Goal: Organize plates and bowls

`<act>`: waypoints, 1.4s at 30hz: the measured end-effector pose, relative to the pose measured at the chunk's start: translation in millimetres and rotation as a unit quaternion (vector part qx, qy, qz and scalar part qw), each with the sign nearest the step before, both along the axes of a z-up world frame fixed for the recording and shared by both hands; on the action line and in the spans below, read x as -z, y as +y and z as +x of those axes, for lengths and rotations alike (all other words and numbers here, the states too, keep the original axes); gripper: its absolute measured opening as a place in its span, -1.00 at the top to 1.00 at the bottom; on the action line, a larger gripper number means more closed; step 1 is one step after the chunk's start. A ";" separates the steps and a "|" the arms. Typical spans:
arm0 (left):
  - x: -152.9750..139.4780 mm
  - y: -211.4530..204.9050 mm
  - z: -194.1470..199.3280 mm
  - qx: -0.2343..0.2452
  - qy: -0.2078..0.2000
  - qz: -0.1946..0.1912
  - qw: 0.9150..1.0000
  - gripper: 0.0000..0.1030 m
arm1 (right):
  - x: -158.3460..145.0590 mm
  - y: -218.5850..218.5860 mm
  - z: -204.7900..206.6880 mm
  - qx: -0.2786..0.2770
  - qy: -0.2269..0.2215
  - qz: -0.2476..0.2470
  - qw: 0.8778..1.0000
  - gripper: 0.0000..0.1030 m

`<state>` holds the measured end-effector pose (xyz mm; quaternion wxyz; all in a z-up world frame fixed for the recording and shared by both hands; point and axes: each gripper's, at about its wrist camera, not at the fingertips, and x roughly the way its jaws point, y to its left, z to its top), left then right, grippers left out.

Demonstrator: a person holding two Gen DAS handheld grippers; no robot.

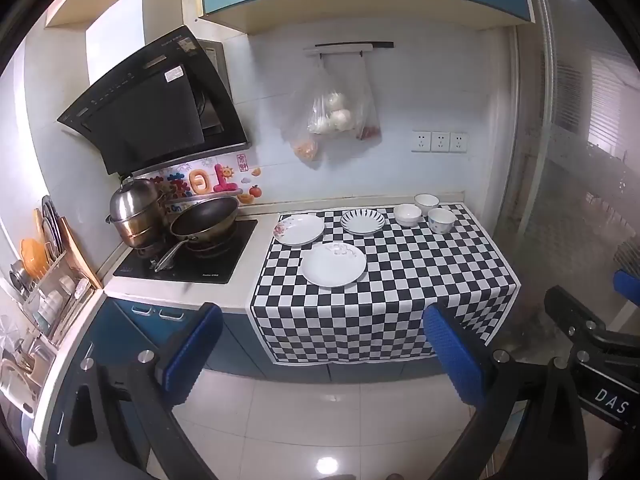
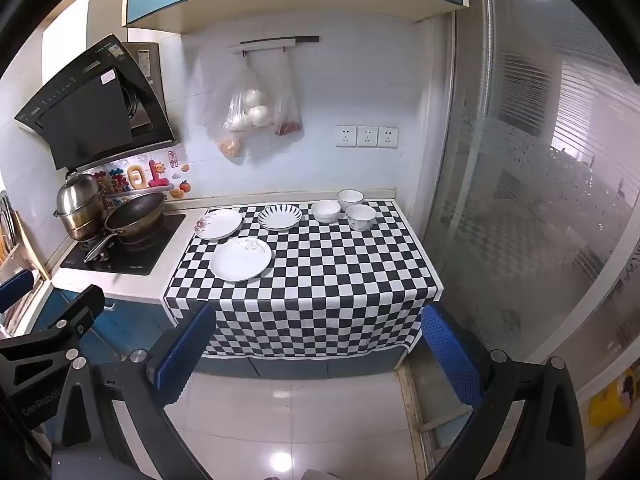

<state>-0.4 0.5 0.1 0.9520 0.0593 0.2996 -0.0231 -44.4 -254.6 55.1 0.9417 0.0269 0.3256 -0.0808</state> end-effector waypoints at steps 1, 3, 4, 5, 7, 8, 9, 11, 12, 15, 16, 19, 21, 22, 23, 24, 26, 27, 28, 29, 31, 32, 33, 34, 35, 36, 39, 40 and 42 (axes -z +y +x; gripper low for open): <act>0.0 0.0 -0.4 0.000 0.001 0.000 1.000 -1.00 | -0.1 0.6 0.1 0.000 -0.001 -0.003 1.000 -1.00; 0.0 0.4 0.2 0.000 0.006 -0.002 1.000 -1.00 | -0.5 0.6 0.0 0.000 -0.002 -0.001 1.000 -1.00; -0.1 0.5 0.1 0.001 0.007 -0.002 1.000 -1.00 | -0.8 0.4 -0.1 0.000 -0.002 0.000 1.000 -1.00; -0.1 0.5 0.1 0.002 0.007 -0.002 1.000 -1.00 | -1.5 0.2 -0.4 0.000 -0.002 0.001 1.000 -1.00; 0.0 0.3 0.4 0.002 0.007 -0.001 1.000 -1.00 | -0.4 -4.6 -2.9 0.003 -0.003 0.002 1.000 -1.00; 0.2 0.0 0.8 0.003 0.008 -0.001 1.000 -1.00 | 0.5 -6.1 -4.5 0.005 -0.004 0.002 1.000 -1.00; -4.9 -2.2 1.3 0.000 0.005 -0.003 1.000 -1.00 | 0.2 -7.2 -6.3 0.005 -0.005 0.002 1.000 -1.00; -5.7 -3.7 2.1 0.000 0.007 -0.002 1.000 -1.00 | -2.1 -11.1 -9.4 0.007 -0.005 0.003 1.000 -1.00; -2.6 -1.4 -0.6 0.000 0.002 -0.005 1.000 -1.00 | -2.3 -13.5 -11.1 0.008 -0.005 0.004 1.000 -1.00; -3.5 -2.0 -1.5 0.001 0.003 -0.005 1.000 -1.00 | -1.6 -10.2 -9.6 0.010 -0.002 0.000 1.000 -1.00; -3.9 -2.4 -1.4 0.000 0.003 -0.005 1.000 -1.00 | -1.7 -10.3 -9.7 0.009 -0.003 0.000 1.000 -1.00; -3.5 -3.4 -5.0 0.000 0.003 -0.007 1.000 -1.00 | -0.7 -10.2 -10.5 0.010 -0.003 0.000 1.000 -1.00; -4.7 -2.5 -4.7 0.001 0.004 -0.008 1.000 -1.00 | -0.7 -9.6 -10.4 0.010 -0.004 0.000 1.000 -1.00; -7.1 -2.0 -5.2 0.000 0.005 -0.009 1.000 -1.00 | -1.0 -10.1 -11.9 0.010 -0.004 0.001 1.000 -1.00; -6.7 -2.5 -5.7 0.000 0.006 -0.010 1.000 -1.00 | -1.3 -10.2 -11.4 0.010 -0.003 0.000 1.000 -1.00; -7.1 -2.4 -5.8 0.000 0.006 -0.010 1.000 -1.00 | -1.7 -11.1 -12.4 0.009 -0.003 0.000 1.000 -1.00; -7.9 -2.4 -6.3 0.000 0.008 -0.010 1.000 -1.00 | -1.2 -10.9 -12.5 0.010 -0.002 0.000 1.000 -1.00; -7.4 -2.7 -6.2 -0.001 0.007 -0.010 1.000 -1.00 | -1.3 -11.6 -12.9 0.010 -0.002 0.001 1.000 -1.00; -7.3 -2.7 -5.8 0.000 0.008 -0.009 1.000 -1.00 | -1.6 -10.8 -13.6 0.010 -0.002 0.000 1.000 -1.00; -7.6 -2.5 -6.0 0.000 0.007 -0.010 1.000 -1.00 | -1.5 -11.6 -14.1 0.010 -0.002 0.001 1.000 -1.00; -7.2 -3.4 -4.7 0.000 0.008 -0.011 1.000 -1.00 | -2.3 -13.3 -17.2 0.011 -0.001 0.002 1.000 -1.00; -7.1 -4.3 -4.5 0.000 0.009 -0.011 1.000 -1.00 | -1.8 -13.1 -17.8 0.011 -0.001 0.002 1.000 -1.00; -7.1 -5.0 -4.1 0.000 0.010 -0.011 1.000 -1.00 | -1.4 -13.7 -17.8 0.011 0.000 0.003 1.000 -1.00; -6.7 -5.0 -4.5 0.000 0.009 -0.011 1.000 -1.00 | -1.3 -14.0 -18.5 0.010 0.001 0.002 1.000 -1.00; -6.9 -4.5 -4.3 0.000 0.009 -0.011 1.000 -1.00 | -1.6 -14.6 -18.6 0.010 0.001 0.002 1.000 -1.00; -7.3 -4.6 -4.0 0.000 0.009 -0.012 1.000 -1.00 | -2.1 -14.7 -18.3 0.010 0.001 0.003 1.000 -1.00; -8.1 -6.6 -3.1 -0.001 0.007 -0.009 1.000 -1.00 | -2.5 -14.5 -18.3 0.011 0.001 0.003 1.000 -1.00; -8.9 -7.1 -2.8 -0.001 0.007 -0.009 1.000 -1.00 | -3.0 -14.5 -17.4 0.011 0.001 0.003 1.000 -1.00; -8.5 -7.1 -3.2 -0.002 0.006 -0.008 1.000 -1.00 | -3.2 -17.3 -16.1 0.012 0.001 0.005 1.000 -1.00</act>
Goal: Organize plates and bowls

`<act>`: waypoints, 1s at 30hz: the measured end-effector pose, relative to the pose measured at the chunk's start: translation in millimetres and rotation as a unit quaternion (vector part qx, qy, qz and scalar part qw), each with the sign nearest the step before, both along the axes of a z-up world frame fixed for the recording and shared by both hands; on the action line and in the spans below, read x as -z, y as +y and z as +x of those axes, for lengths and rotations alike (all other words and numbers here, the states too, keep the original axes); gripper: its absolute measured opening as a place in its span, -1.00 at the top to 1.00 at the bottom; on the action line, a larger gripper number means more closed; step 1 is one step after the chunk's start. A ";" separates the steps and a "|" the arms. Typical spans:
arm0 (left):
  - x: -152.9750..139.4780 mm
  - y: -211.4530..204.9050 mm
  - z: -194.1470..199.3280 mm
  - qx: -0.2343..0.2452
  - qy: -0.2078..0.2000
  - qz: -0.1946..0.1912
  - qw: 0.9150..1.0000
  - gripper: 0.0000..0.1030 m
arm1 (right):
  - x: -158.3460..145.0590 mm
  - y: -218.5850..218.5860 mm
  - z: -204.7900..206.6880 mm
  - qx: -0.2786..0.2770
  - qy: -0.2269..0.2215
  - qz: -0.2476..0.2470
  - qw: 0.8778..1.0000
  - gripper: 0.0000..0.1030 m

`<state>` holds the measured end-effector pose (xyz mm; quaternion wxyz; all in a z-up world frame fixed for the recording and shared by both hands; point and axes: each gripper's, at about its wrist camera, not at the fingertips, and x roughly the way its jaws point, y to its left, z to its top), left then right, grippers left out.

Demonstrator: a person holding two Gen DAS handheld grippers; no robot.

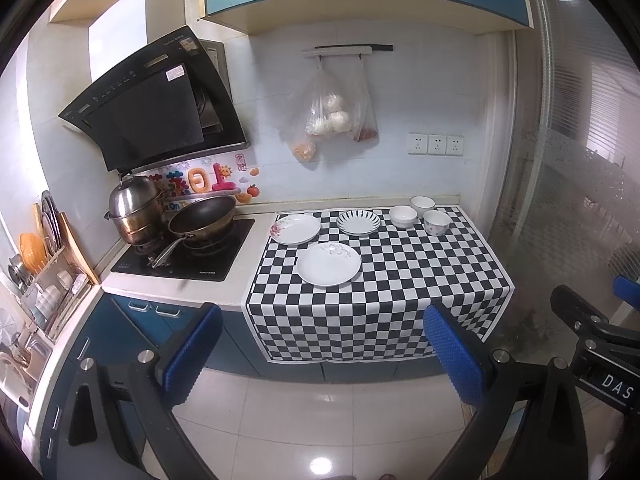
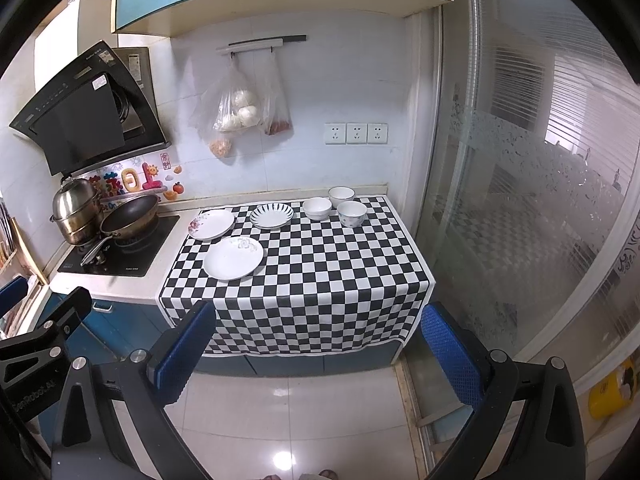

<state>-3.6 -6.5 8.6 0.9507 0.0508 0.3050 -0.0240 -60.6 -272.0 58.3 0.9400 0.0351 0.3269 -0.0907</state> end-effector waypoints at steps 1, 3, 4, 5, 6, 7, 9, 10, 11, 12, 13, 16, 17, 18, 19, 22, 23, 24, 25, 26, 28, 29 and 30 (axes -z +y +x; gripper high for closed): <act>0.0 -0.7 -0.7 -0.001 -0.001 0.000 1.000 -1.00 | 0.2 -0.3 -0.7 0.000 0.000 0.001 1.000 -1.00; 0.1 -0.2 -1.6 -0.001 -0.001 -0.001 1.000 -1.00 | 0.2 -1.5 0.3 0.000 0.002 0.003 1.000 -1.00; 0.5 0.0 -2.1 -0.001 -0.002 0.000 1.000 -1.00 | 0.2 -1.4 0.3 0.001 0.002 0.004 1.000 -1.00; 0.3 0.3 -2.0 0.000 -0.001 0.000 1.000 -1.00 | 0.2 -1.3 1.1 0.001 0.002 0.005 1.000 -1.00; 0.3 0.4 -1.9 0.000 -0.001 0.000 1.000 -1.00 | 0.1 -1.4 1.3 0.001 0.003 0.005 1.000 -1.00; 0.3 0.7 -2.0 0.000 -0.001 -0.001 1.000 -1.00 | 0.6 -2.5 3.0 0.000 0.003 0.005 1.000 -1.00; 0.1 0.7 -1.6 0.000 -0.002 -0.001 1.000 -1.00 | 0.6 -2.4 2.9 0.000 0.003 0.006 1.000 -1.00; 0.2 0.8 -1.1 0.000 -0.001 -0.002 1.000 -1.00 | 0.1 -2.3 2.7 0.000 0.003 0.005 1.000 -1.00; 0.2 0.8 -1.3 0.001 -0.001 -0.002 1.000 -1.00 | -0.1 -2.6 2.9 0.000 0.003 0.005 1.000 -1.00; -0.1 1.5 -1.8 0.001 -0.001 -0.003 1.000 -1.00 | -0.3 -2.9 2.9 0.001 0.002 0.006 1.000 -1.00; -0.1 1.6 -2.3 0.001 -0.001 -0.003 1.000 -1.00 | -0.5 -2.1 2.5 0.000 0.002 0.006 1.000 -1.00; -0.6 1.8 -3.6 0.002 -0.001 -0.003 1.000 -1.00 | -0.9 -1.2 2.0 0.001 0.001 0.005 1.000 -1.00; -0.9 1.7 -4.0 0.003 -0.001 -0.003 1.000 -1.00 | -1.0 -1.2 1.9 0.001 0.001 0.006 1.000 -1.00; -0.8 1.8 -3.8 0.002 -0.001 -0.003 1.000 -1.00 | -1.8 0.0 0.4 0.001 0.001 0.007 1.000 -1.00; -0.6 1.3 -3.8 0.002 -0.001 -0.003 1.000 -1.00 | -2.7 0.9 -0.6 0.001 0.000 0.007 1.000 -1.00; -1.1 -0.1 -4.9 0.003 -0.002 -0.002 1.000 -1.00 | -4.4 2.0 -1.8 0.002 -0.001 0.008 1.000 -1.00; -1.2 -0.2 -4.7 0.003 -0.002 -0.002 1.000 -1.00 | -4.9 2.4 -2.0 0.003 -0.001 0.008 1.000 -1.00; -1.4 -0.2 -4.9 0.003 -0.003 -0.001 1.000 -1.00 | -4.3 2.7 -3.5 0.003 -0.002 0.009 1.000 -1.00; -1.6 -0.1 -4.5 0.003 -0.002 -0.002 1.000 -1.00 | -4.6 3.1 -4.1 0.004 -0.003 0.009 1.000 -1.00; -1.6 0.0 -4.5 0.003 -0.002 -0.002 1.000 -1.00 | -3.8 2.2 -4.8 0.004 -0.005 0.009 1.000 -1.00; -1.6 -0.4 -4.9 0.003 -0.003 -0.002 1.000 -1.00 | -3.7 1.5 -6.1 0.005 -0.006 0.010 1.000 -1.00; -1.6 -0.7 -4.4 0.003 -0.002 -0.002 1.000 -1.00 | -4.0 1.7 -6.2 0.006 -0.006 0.010 1.000 -1.00; -1.8 -0.6 -4.4 0.002 -0.002 -0.003 1.000 -1.00 | -3.7 1.0 -6.5 0.006 -0.007 0.011 1.000 -1.00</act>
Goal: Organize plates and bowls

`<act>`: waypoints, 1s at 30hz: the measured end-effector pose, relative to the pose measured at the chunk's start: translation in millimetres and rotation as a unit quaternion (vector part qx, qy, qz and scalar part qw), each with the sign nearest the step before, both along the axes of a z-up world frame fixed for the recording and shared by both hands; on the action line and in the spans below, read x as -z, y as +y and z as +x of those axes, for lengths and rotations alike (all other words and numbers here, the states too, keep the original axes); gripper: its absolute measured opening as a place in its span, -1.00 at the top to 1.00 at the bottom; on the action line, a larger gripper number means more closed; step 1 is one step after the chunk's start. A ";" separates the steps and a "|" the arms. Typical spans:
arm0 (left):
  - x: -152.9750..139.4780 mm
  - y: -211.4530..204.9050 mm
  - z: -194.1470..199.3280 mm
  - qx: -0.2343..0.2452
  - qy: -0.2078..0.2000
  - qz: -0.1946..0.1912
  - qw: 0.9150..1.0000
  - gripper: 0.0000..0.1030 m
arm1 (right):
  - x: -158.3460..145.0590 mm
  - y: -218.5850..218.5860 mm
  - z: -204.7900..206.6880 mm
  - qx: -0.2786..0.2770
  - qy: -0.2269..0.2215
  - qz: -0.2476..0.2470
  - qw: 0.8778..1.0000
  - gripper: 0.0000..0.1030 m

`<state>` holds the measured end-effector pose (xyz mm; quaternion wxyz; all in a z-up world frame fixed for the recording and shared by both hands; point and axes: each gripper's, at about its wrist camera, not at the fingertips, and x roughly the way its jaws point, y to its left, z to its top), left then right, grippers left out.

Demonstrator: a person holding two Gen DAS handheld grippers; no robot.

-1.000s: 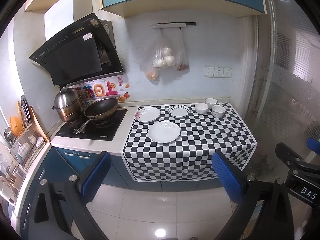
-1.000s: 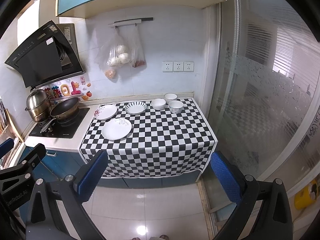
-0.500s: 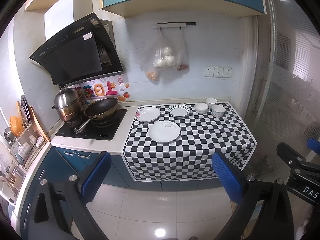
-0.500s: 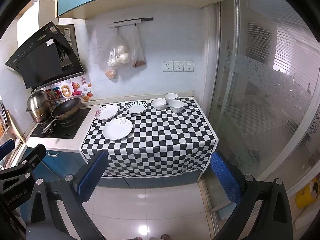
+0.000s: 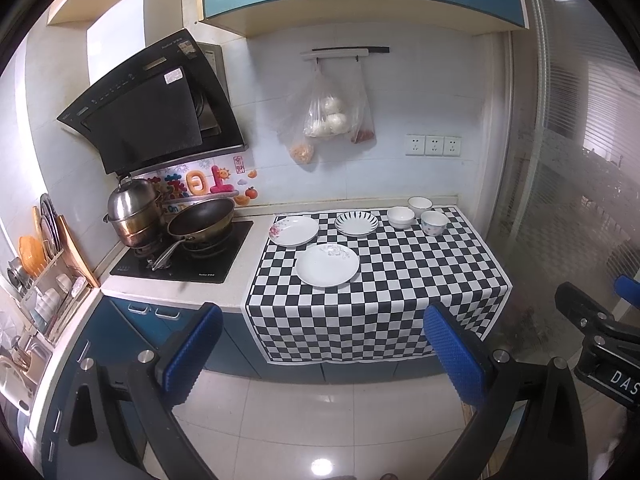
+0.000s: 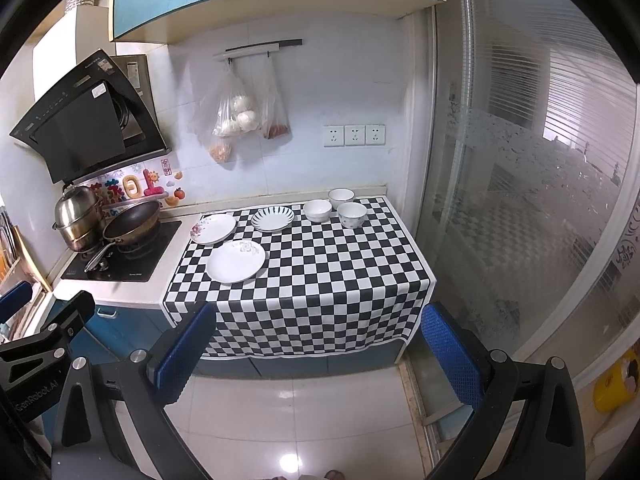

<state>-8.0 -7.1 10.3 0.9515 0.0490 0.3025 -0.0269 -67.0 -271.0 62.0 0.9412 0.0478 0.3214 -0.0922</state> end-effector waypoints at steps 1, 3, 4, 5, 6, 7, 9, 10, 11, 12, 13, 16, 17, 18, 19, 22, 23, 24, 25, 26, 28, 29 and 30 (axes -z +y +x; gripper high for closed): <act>-0.1 -0.5 -0.5 0.001 0.000 0.000 1.000 -1.00 | -0.1 0.0 0.0 0.001 0.000 0.000 1.000 -1.00; 0.0 -0.6 -0.6 0.001 0.000 0.001 1.000 -1.00 | -0.5 0.2 0.7 0.001 -0.001 0.000 1.000 -1.00; 0.4 -0.6 -0.9 0.001 0.000 0.001 1.000 -1.00 | 0.1 -1.3 -0.6 0.001 -0.001 0.001 1.000 -1.00; 0.5 -0.6 -0.9 0.001 0.000 0.001 1.000 -1.00 | 0.1 -1.1 -0.2 0.000 0.000 0.002 1.000 -1.00; 0.3 -0.9 -1.7 0.001 0.000 0.001 1.000 -1.00 | 0.6 -1.1 -1.0 -0.001 0.001 0.003 1.000 -1.00; -0.9 -1.5 -1.2 0.001 0.000 0.001 1.000 -1.00 | 0.1 -0.4 -0.5 -0.001 0.001 0.004 1.000 -1.00; -0.9 -1.4 -1.3 0.001 0.001 0.001 1.000 -1.00 | -0.7 0.4 -0.8 -0.002 0.001 0.005 1.000 -1.00; -0.6 -1.2 -1.6 0.001 0.000 0.001 1.000 -1.00 | -1.1 1.0 -1.2 -0.002 0.000 0.004 1.000 -1.00; -1.0 -1.0 -1.8 0.001 0.000 0.001 1.000 -1.00 | -1.8 1.7 -1.3 -0.003 -0.001 0.005 1.000 -1.00; -1.3 -1.0 -1.8 0.002 0.000 0.001 1.000 -1.00 | -1.9 1.7 -2.0 -0.002 -0.001 0.004 1.000 -1.00; -1.1 -0.9 -1.9 0.002 0.000 0.001 1.000 -1.00 | -2.7 2.6 -2.0 -0.002 -0.002 0.003 1.000 -1.00; -2.2 -0.7 -2.5 0.000 -0.004 0.004 1.000 -1.00 | -1.6 3.9 -2.7 -0.002 -0.002 0.004 1.000 -1.00; -2.0 -0.7 -2.6 0.000 -0.003 0.003 1.000 -1.00 | -1.2 4.2 -2.9 -0.003 -0.002 0.004 1.000 -1.00; -2.1 -0.8 -2.7 0.000 -0.004 0.003 1.000 -1.00 | -0.8 5.2 -2.7 -0.003 -0.002 0.004 1.000 -1.00; -2.2 -0.4 -2.7 0.000 -0.003 0.003 1.000 -1.00 | -1.2 5.5 -2.4 -0.003 -0.002 0.005 1.000 -1.00; -1.9 0.5 -3.0 0.000 -0.003 0.003 1.000 -1.00 | -1.7 5.9 -1.7 -0.002 -0.003 0.005 1.000 -1.00; -1.8 0.7 -3.1 0.001 -0.003 0.003 1.000 -1.00 | -1.7 5.7 -1.6 -0.003 -0.002 0.006 1.000 -1.00; -1.7 0.7 -3.2 0.001 -0.003 0.002 1.000 -1.00 | -1.9 7.2 -1.3 -0.002 -0.003 0.006 1.000 -1.00; -1.4 0.2 -3.2 0.000 -0.004 0.002 1.000 -1.00 | -2.1 7.9 -1.3 -0.002 -0.004 0.006 1.000 -1.00; -1.0 1.8 -2.8 0.000 -0.006 0.002 1.000 -1.00 | -2.1 9.5 -0.6 -0.001 -0.005 0.004 1.000 -1.00; -0.1 5.5 -0.6 -0.002 -0.011 0.005 1.000 -1.00 | -1.0 11.9 2.2 0.001 -0.006 0.010 1.000 -1.00; 0.5 7.8 1.0 -0.003 -0.019 0.005 1.000 -1.00 | 0.3 12.6 4.1 0.001 -0.008 0.017 1.000 -1.00; 1.2 12.9 3.2 -0.005 -0.025 0.005 1.000 -1.00 | 2.1 12.0 4.7 0.003 -0.008 0.021 1.000 -1.00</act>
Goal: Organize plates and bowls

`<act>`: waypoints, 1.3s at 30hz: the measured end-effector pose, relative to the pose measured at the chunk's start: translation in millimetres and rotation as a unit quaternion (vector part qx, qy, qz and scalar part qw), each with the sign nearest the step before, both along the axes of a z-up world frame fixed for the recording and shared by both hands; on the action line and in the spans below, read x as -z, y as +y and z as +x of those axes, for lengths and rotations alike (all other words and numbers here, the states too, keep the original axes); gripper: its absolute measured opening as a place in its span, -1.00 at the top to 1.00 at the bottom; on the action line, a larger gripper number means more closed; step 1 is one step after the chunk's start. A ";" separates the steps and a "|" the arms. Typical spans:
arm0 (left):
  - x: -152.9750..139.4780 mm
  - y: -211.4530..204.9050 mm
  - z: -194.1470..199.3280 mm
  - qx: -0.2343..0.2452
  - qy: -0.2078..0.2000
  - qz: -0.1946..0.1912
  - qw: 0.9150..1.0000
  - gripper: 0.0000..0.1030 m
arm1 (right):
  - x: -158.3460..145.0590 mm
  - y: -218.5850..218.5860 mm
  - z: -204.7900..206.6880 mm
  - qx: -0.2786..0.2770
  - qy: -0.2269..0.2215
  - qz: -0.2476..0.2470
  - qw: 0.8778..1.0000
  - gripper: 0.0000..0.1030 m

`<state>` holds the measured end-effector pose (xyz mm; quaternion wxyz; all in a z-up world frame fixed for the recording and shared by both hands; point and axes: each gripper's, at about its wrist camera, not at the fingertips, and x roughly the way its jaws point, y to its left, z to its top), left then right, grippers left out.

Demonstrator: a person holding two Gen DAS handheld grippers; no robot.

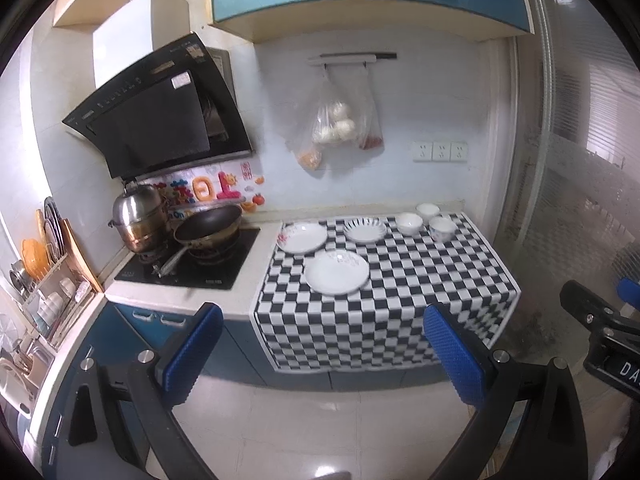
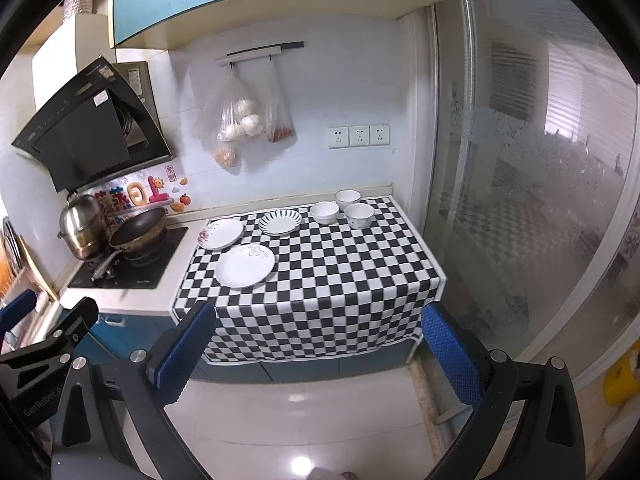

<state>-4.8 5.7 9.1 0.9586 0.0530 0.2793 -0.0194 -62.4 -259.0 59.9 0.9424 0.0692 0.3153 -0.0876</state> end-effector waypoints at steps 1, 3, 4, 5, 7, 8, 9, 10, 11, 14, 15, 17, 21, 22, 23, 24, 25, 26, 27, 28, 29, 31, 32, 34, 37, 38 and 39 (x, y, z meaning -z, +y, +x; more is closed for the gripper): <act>1.7 4.3 3.6 -0.004 -0.005 0.001 1.000 -1.00 | 2.5 0.8 2.9 0.005 -0.002 0.004 1.000 -1.00; 7.7 17.1 13.1 -0.013 -0.009 -0.002 1.000 -1.00 | 6.9 4.0 8.1 0.013 -0.009 0.004 1.000 -1.00; 11.3 21.9 18.1 -0.017 -0.007 -0.003 1.000 -1.00 | 10.0 6.8 12.7 0.013 -0.011 0.004 1.000 -1.00; 16.7 27.9 25.0 -0.022 0.000 -0.004 1.000 -1.00 | 14.1 11.0 16.8 0.008 -0.014 0.003 1.000 -1.00; 27.8 39.9 37.4 -0.030 0.011 -0.006 0.999 -1.00 | 21.0 19.2 26.6 0.001 -0.008 -0.003 1.000 -1.00; 35.0 47.1 47.2 -0.036 0.022 -0.003 0.999 -1.00 | 26.1 23.5 33.1 -0.001 -0.003 -0.003 1.000 -1.00; 40.6 52.6 53.5 -0.037 0.028 -0.004 0.999 -1.00 | 31.0 26.3 37.7 -0.001 0.002 -0.001 1.000 -1.00; 47.1 59.4 61.9 -0.042 0.033 -0.004 0.999 -1.00 | 38.1 29.6 44.5 -0.001 0.010 0.001 1.000 -1.00; 55.1 66.2 72.6 -0.046 0.042 -0.002 0.998 -1.00 | 44.6 32.3 51.9 -0.001 0.017 0.004 1.000 -1.00; 76.0 78.8 98.2 -0.060 0.059 0.004 0.996 -1.00 | 62.7 37.3 71.4 0.000 0.029 0.011 1.000 -1.00; 81.9 81.6 104.9 -0.061 0.065 0.005 0.996 -1.00 | 67.6 38.1 78.7 0.001 0.035 0.012 0.999 -1.00; 95.5 87.2 122.6 -0.068 0.081 0.002 0.994 -1.00 | 81.7 40.7 100.2 0.000 0.049 0.011 0.999 -1.00; 121.9 91.9 158.5 -0.078 0.112 -0.002 0.991 -1.00 | 106.4 41.1 142.9 -0.004 0.073 0.016 0.997 -1.00; 129.1 92.0 169.7 -0.081 0.119 0.001 0.990 -1.00 | 114.8 40.3 158.1 -0.006 0.081 0.020 0.996 -1.00; 137.1 91.4 182.6 -0.087 0.125 0.004 0.988 -1.00 | 121.6 39.4 170.5 -0.008 0.086 0.024 0.996 -1.00; 142.4 91.0 192.5 -0.089 0.133 0.004 0.987 -1.00 | 129.0 38.4 184.8 -0.011 0.092 0.026 0.995 -1.00; 150.3 90.3 206.7 -0.092 0.144 0.003 0.985 -1.00 | 138.1 36.7 202.5 -0.015 0.100 0.027 0.995 -1.00; 158.0 89.2 221.4 -0.096 0.153 0.000 0.984 -1.00 | 147.1 35.1 219.7 -0.020 0.106 0.030 0.994 -1.00; 163.1 87.9 233.1 -0.097 0.160 -0.001 0.982 -1.00 | 157.1 33.1 238.8 -0.025 0.114 0.034 0.993 -1.00; 169.8 85.8 248.2 -0.098 0.170 -0.001 0.981 -1.00 | 165.7 30.7 255.5 -0.029 0.122 0.038 0.991 -1.00; 177.9 82.9 266.2 -0.101 0.180 -0.001 0.978 -1.00 | 175.3 27.7 273.8 -0.034 0.131 0.043 0.990 -1.00; 189.6 78.2 296.2 -0.107 0.197 0.002 0.974 -1.00 | 198.8 21.1 320.4 -0.049 0.149 0.058 0.986 -1.00; 195.9 74.9 313.3 -0.108 0.209 0.001 0.972 -1.00 | 207.1 18.8 338.2 -0.053 0.158 0.062 0.984 -1.00; 206.8 68.4 345.5 -0.110 0.226 -0.001 0.968 -1.00 | 229.4 13.6 383.9 -0.069 0.180 0.074 0.978 -1.00; 225.5 60.2 395.5 -0.102 0.262 -0.004 0.960 -1.00 | 261.7 7.2 447.6 -0.091 0.212 0.089 0.969 -1.00; 232.8 59.7 410.2 -0.104 0.277 -0.009 0.955 -1.00 | 274.7 5.4 470.4 -0.097 0.228 0.092 0.964 -1.00; 241.2 59.0 425.7 -0.105 0.289 -0.018 0.951 -1.00 | 285.6 4.4 487.9 -0.103 0.243 0.096 0.960 -1.00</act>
